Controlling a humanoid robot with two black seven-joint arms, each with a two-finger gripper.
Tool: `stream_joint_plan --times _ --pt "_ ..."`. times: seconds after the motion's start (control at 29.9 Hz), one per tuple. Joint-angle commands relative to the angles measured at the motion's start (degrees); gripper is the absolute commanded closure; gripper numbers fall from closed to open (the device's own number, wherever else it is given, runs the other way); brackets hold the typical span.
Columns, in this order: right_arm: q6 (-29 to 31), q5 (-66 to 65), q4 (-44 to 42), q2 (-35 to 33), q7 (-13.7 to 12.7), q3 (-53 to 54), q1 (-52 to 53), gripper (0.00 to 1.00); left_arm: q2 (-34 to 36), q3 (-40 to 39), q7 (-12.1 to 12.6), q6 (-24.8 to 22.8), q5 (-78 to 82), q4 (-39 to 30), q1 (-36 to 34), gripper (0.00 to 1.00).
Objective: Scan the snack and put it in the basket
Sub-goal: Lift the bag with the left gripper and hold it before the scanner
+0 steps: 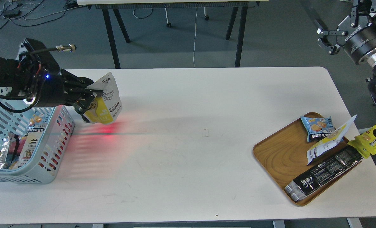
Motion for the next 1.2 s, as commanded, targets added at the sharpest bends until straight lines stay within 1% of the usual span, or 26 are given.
stream_joint_plan --times 0.0,0.57,0.8,0.87,0.97,1.17 --pt "0.0 0.0 0.0 0.0 0.0 0.0 0.1 0.01 0.0 0.0 0.0 0.0 0.0 -0.1 0.0 0.99" --pt "0.0 0.0 0.0 0.3 0.0 0.0 0.0 0.01 -0.8 0.3 0.0 0.0 0.0 -0.4 0.8 0.99" --pt "0.0 0.0 0.0 0.3 0.0 0.0 0.3 0.01 -2.7 0.3 0.0 0.0 0.0 -0.3 0.1 0.99" --pt "0.0 0.0 0.0 0.3 0.0 0.0 0.4 0.01 -2.2 0.2 0.0 0.0 0.0 -1.8 0.1 0.99" --pt "0.0 0.0 0.0 0.4 0.0 0.1 0.4 0.01 -1.6 -0.6 0.0 0.0 0.0 -5.9 0.0 0.99" --pt "0.0 0.0 0.0 0.5 0.0 0.1 0.5 0.01 -1.1 -0.5 0.0 0.0 0.0 -6.8 -1.3 0.99"
